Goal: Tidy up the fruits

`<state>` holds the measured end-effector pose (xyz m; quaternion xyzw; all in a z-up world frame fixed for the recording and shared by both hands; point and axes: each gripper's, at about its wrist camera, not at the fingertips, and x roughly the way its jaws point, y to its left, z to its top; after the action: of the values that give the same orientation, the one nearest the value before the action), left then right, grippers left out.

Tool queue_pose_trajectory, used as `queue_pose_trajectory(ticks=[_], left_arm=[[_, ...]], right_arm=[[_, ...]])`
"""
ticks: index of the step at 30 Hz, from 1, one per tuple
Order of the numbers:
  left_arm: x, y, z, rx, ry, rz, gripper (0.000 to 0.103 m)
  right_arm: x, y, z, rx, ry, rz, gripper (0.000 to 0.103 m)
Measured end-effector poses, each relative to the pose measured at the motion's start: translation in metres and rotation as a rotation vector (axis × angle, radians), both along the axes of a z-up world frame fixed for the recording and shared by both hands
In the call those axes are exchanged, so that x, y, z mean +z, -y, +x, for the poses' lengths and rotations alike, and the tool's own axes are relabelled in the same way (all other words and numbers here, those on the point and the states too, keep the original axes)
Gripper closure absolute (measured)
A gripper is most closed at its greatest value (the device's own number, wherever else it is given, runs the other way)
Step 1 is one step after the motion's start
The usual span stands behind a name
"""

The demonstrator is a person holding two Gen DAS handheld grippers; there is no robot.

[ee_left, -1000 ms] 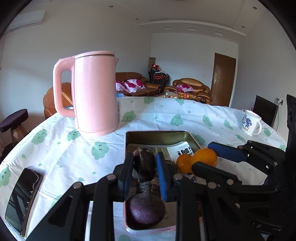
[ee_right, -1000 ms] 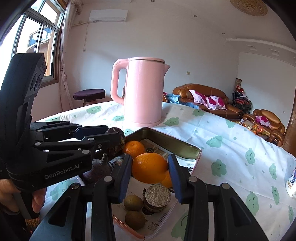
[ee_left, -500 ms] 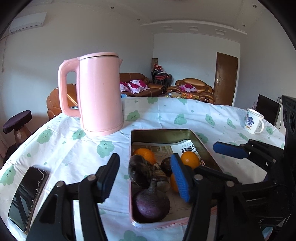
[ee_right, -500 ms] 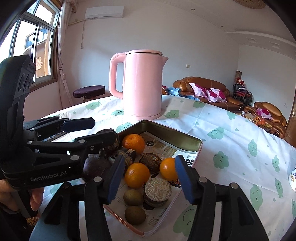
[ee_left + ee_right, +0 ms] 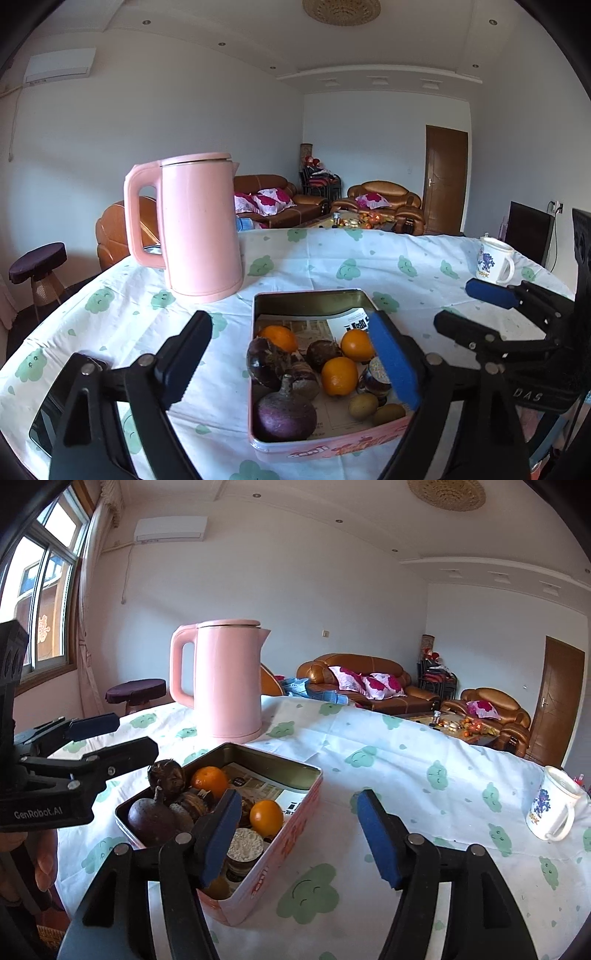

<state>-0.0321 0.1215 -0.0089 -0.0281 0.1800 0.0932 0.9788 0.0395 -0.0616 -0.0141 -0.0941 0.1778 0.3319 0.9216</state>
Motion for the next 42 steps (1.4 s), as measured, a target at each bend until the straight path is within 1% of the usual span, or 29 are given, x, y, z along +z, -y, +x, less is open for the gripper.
queue_pose_trajectory(ticks=[3,5,9,12,17,23,42], left_arm=[[0.002,0.003,-0.001,0.002,0.006,0.012,0.008],[0.002,0.005,-0.002,0.004,0.009,0.016,0.004],[0.002,0.007,-0.003,0.017,0.010,0.027,0.002],[0.001,0.008,-0.005,0.027,0.011,0.034,0.001],[0.002,0.010,-0.006,0.025,0.013,0.040,0.000],[0.005,0.015,-0.010,0.037,0.034,0.063,0.000],[0.007,0.019,-0.008,0.065,0.015,0.098,0.000]], right_arm=[[0.011,0.013,-0.003,-0.033,0.028,0.037,0.033],[0.017,0.019,-0.008,-0.055,0.061,0.052,0.025],[0.025,0.028,-0.020,-0.096,0.128,0.074,0.023],[0.028,0.032,-0.025,-0.105,0.149,0.089,0.023],[0.029,0.037,-0.028,-0.116,0.152,0.097,0.023],[0.030,0.043,-0.030,-0.125,0.158,0.108,0.022],[0.025,0.043,-0.031,-0.122,0.147,0.096,0.022]])
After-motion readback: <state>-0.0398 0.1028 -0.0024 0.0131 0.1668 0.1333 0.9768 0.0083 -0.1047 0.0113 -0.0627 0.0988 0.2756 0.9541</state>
